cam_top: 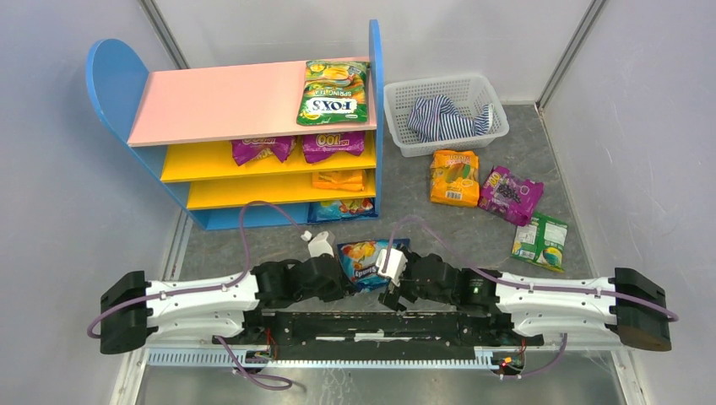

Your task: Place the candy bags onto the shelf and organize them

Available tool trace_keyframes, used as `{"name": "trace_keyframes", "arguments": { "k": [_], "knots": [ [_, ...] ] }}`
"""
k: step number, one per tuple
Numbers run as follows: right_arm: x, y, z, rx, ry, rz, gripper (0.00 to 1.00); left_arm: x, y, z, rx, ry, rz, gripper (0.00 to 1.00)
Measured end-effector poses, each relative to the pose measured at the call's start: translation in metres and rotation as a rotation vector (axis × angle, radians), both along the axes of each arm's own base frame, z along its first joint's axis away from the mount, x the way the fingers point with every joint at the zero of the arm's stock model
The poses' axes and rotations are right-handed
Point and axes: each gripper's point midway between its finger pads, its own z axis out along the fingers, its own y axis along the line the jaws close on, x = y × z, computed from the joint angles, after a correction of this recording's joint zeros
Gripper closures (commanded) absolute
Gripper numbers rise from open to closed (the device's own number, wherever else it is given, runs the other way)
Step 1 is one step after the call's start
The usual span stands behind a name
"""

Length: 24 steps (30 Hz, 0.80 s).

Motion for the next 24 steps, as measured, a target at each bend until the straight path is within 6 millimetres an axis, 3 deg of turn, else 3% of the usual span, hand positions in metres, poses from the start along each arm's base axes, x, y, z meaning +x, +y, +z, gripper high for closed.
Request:
{"name": "trace_keyframes", "arguments": {
  "k": [6, 17, 24],
  "knots": [
    [-0.005, 0.015, -0.001, -0.027, -0.091, 0.075, 0.02, 0.004, -0.001, 0.027, 0.001, -0.045, -0.026, 0.97],
    [0.022, 0.037, 0.015, -0.082, -0.389, 0.163, 0.02, 0.001, 0.007, 0.060, 0.007, -0.096, -0.086, 0.98],
    [0.014, 0.057, 0.025, -0.031, -0.509, 0.315, 0.02, 0.000, 0.011, 0.070, -0.007, -0.114, -0.098, 0.98]
  ]
}}
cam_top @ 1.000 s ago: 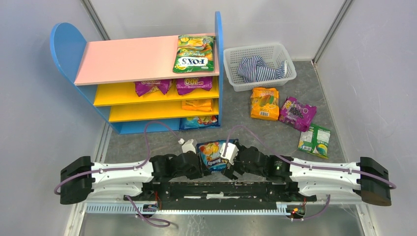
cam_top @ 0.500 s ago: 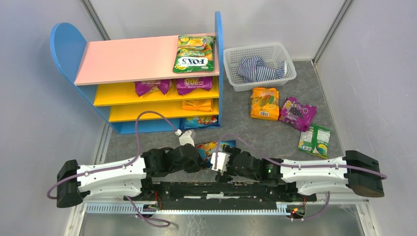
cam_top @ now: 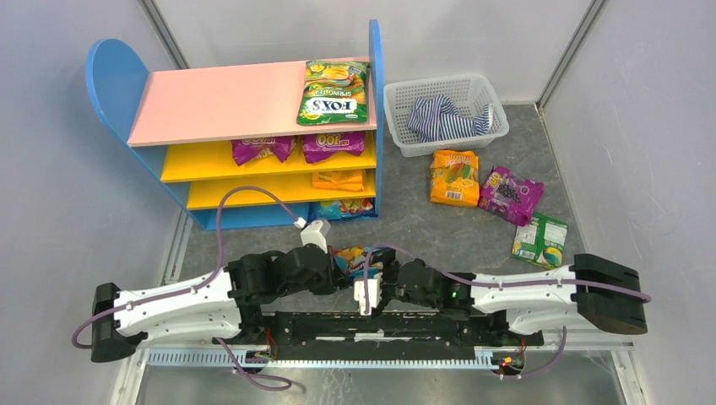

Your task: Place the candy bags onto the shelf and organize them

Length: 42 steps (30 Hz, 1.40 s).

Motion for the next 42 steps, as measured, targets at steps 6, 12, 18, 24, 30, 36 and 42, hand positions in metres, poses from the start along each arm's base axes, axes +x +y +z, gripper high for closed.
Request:
{"name": "trace_keyframes", "arguments": {
  "k": [6, 12, 18, 24, 30, 36, 42],
  "knots": [
    [-0.004, 0.008, -0.012, 0.013, 0.000, 0.038, 0.02, 0.000, 0.001, 0.016, -0.030, -0.017, -0.003, 0.98],
    [0.001, 0.011, -0.015, 0.045, -0.010, 0.009, 0.12, 0.003, -0.002, 0.035, -0.062, -0.056, -0.015, 0.98],
    [0.011, 0.012, -0.016, 0.059, -0.022, -0.049, 0.40, 0.006, 0.003, 0.043, -0.038, -0.086, -0.017, 0.89],
    [0.011, 0.017, -0.014, 0.089, -0.007, -0.054, 0.60, 0.014, 0.013, 0.067, -0.056, -0.142, 0.018, 0.36],
    [0.011, 0.032, -0.026, 0.044, 0.007, -0.038, 0.67, 0.023, 0.036, 0.105, -0.090, -0.217, 0.092, 0.13],
    [0.012, 0.060, -0.025, 0.009, 0.002, 0.004, 0.71, 0.035, 0.081, 0.179, -0.115, -0.326, 0.220, 0.09],
    [0.018, 0.101, -0.016, -0.012, -0.016, 0.037, 0.71, 0.043, 0.138, 0.270, -0.226, -0.476, 0.356, 0.08]
  ]
}}
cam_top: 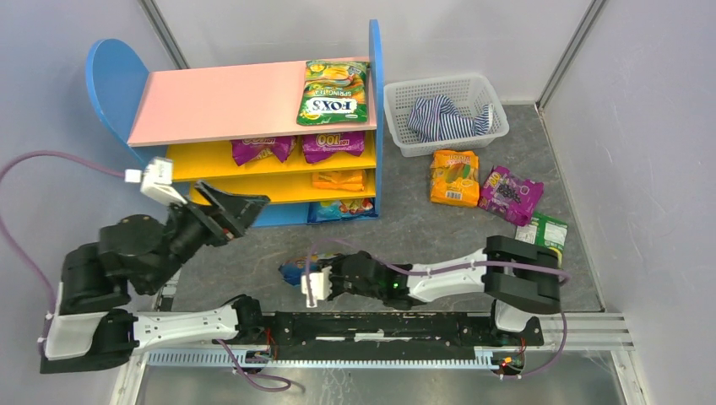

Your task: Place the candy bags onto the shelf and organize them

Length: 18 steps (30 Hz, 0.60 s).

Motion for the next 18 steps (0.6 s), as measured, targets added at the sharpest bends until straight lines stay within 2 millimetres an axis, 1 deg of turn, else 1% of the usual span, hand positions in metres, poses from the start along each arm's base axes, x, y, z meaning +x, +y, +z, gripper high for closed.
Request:
{"name": "trace_keyframes", "arguments": {
  "k": [3, 6, 9, 12, 18],
  "knots": [
    [0.006, 0.024, 0.004, -0.010, -0.013, 0.004, 0.73, 0.001, 0.020, 0.021, -0.016, -0.046, 0.036, 0.07],
    [0.015, 0.053, 0.011, -0.008, -0.037, -0.004, 0.74, 0.001, 0.031, 0.029, -0.001, -0.066, 0.052, 0.05],
    [0.025, 0.077, 0.019, 0.009, -0.074, -0.016, 0.75, 0.002, 0.035, 0.033, 0.016, -0.078, 0.066, 0.03],
    [0.035, 0.099, 0.028, 0.022, -0.123, -0.025, 0.75, 0.004, 0.035, 0.029, 0.056, -0.075, 0.072, 0.02],
    [0.053, 0.137, 0.034, 0.020, -0.226, -0.018, 0.75, 0.006, 0.036, 0.018, 0.112, -0.062, 0.085, 0.02]
  ]
}}
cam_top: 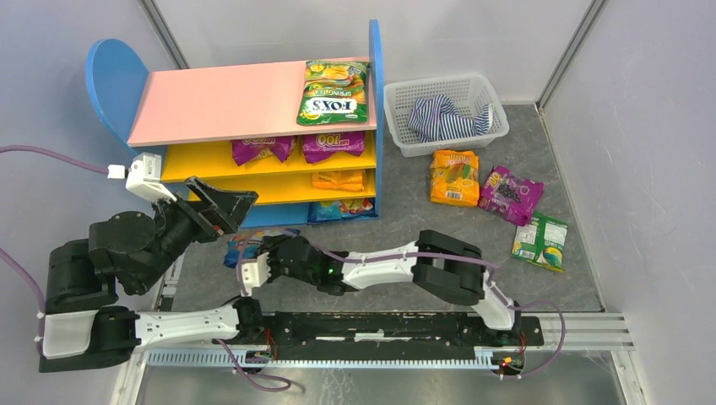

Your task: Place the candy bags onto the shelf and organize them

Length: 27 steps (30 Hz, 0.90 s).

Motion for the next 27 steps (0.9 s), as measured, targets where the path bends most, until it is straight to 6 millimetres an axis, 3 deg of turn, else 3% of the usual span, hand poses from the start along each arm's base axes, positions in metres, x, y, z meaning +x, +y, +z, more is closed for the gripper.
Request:
{"name": "trace_keyframes", "arguments": {
  "k": [6, 10, 19, 27],
  "knots": [
    [0.024, 0.032, -0.003, -0.004, -0.069, -0.003, 0.75, 0.001, -0.004, -0.017, 0.047, 0.018, -0.001, 0.02],
    [0.053, 0.041, -0.011, -0.029, -0.102, -0.034, 0.74, 0.001, -0.005, -0.027, 0.066, 0.031, -0.004, 0.02],
    [0.119, 0.043, -0.037, -0.106, -0.206, -0.130, 0.70, -0.001, -0.006, -0.032, 0.065, 0.041, -0.013, 0.02],
    [0.133, 0.040, -0.040, -0.119, -0.231, -0.178, 0.67, -0.002, -0.010, -0.038, 0.063, 0.057, -0.022, 0.02]
  ]
}}
